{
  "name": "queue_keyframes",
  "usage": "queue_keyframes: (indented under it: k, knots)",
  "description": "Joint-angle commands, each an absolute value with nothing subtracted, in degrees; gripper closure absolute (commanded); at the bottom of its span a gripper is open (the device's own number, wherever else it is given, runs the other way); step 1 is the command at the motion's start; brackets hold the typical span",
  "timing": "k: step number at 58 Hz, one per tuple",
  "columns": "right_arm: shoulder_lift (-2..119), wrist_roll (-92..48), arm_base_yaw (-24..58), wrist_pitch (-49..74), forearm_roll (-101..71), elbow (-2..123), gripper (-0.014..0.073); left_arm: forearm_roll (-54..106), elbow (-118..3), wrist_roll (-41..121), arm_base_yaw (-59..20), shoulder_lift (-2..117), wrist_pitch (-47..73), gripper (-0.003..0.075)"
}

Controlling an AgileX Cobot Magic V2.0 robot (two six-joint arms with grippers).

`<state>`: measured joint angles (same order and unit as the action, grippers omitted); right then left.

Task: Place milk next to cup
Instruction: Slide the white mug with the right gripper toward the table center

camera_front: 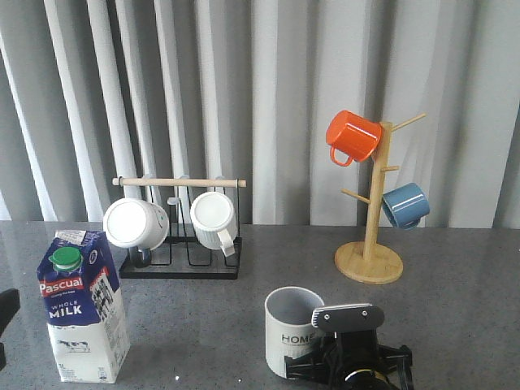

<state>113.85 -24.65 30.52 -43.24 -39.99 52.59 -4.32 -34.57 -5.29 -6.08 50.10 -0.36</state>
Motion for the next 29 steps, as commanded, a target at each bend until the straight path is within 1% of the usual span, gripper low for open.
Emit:
queue_keyframes:
  k: [1, 9, 17, 23, 29]
  knots:
    - [111.6, -27.9, 30.6, -45.0, -37.4, 53.9, 0.0515, -3.7, -36.5, -5.8, -6.4, 49.7, -4.0, 0.0197]
    - [110.4, -28.2, 30.6, -43.8, -35.6, 53.5, 0.0433, -3.7, -36.5, -5.8, -6.4, 49.7, -4.0, 0.0197]
    - [108.7, -26.1, 30.6, -47.1, -35.7, 50.5, 0.0366, -3.7, -36.5, -5.8, -6.4, 49.7, -4.0, 0.0197]
    - [107.2, -24.6, 30.6, -48.7, -34.9, 47.7, 0.0348, -3.7, -36.5, -5.8, -6.4, 49.7, -4.0, 0.0197]
    - [104.9, -23.7, 30.6, -48.3, -30.4, 44.8, 0.0348, -3.7, -36.5, -5.8, -6.4, 49.7, -4.0, 0.0197]
